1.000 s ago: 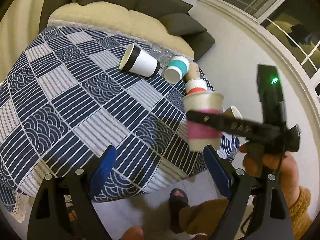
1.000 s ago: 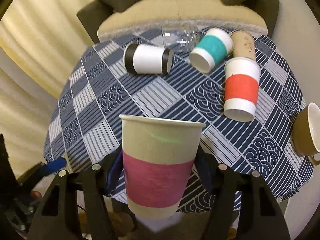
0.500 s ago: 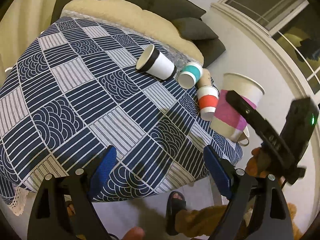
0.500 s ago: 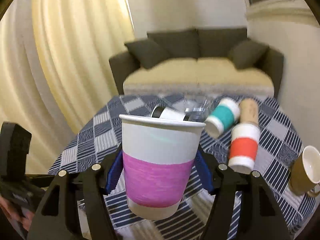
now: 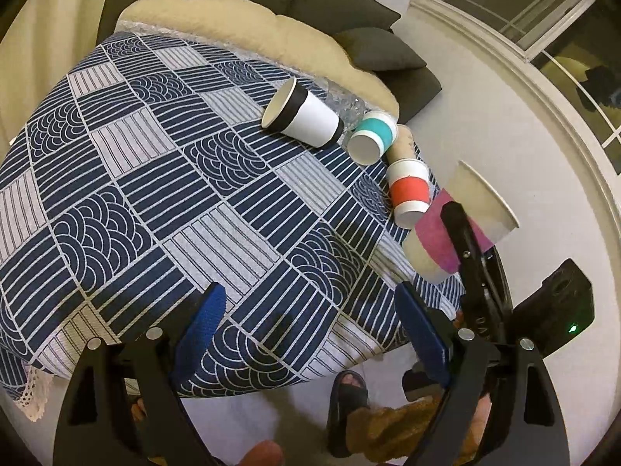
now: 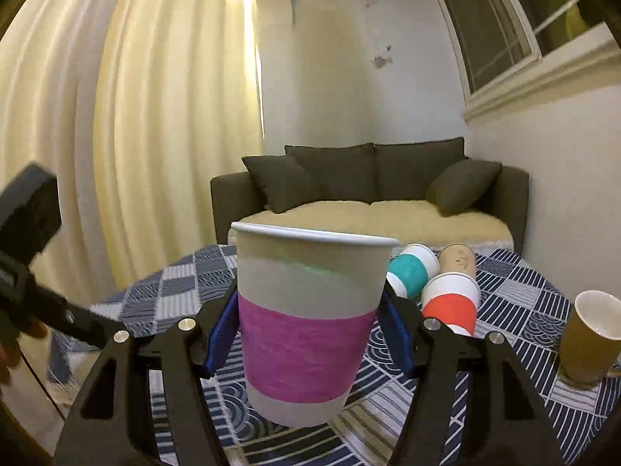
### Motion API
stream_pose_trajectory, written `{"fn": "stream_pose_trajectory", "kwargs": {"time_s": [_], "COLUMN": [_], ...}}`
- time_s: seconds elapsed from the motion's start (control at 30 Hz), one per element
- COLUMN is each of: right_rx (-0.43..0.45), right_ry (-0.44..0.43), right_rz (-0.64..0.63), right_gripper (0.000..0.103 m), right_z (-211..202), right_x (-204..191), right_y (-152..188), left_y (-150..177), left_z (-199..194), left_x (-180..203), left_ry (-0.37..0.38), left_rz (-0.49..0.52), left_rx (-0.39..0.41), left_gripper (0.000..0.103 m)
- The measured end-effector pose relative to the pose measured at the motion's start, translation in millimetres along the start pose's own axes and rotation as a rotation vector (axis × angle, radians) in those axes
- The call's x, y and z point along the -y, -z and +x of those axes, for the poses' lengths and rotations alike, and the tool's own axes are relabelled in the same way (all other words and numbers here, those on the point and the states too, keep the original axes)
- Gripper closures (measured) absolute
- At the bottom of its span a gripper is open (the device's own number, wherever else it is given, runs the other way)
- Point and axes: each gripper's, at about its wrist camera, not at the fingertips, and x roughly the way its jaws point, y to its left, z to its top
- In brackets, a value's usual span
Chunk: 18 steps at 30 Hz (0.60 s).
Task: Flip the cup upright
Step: 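Lower the upright pink-banded cup onto the tablecloth with the right gripper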
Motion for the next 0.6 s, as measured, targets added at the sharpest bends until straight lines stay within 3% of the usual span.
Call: {"fn": "stream_pose_trajectory", "kwargs": {"time_s": [0.1,0.27,0.6], "right_rx": [0.002,0.011,0.017], "right_ry": [0.051,0.089,0.117], "right_rz": [0.014,-0.085,-0.117], "right_gripper": [0.039,0.039,0.039], "right_z": [3,3,7], "right_x": [3,-18,-17], "right_y": [14,34,57], "left_y": [0,1,-6], "left_z": [5,13,27], "left_x": [-1,0,-1], "left_ry": [-0.019,-0.066,-0.098], "left_rz": [0.003,0.016,-0.019], "left_rx": [-0.007,-0.005,0.011], "left_gripper": [0.017,0.017,0.017]}}
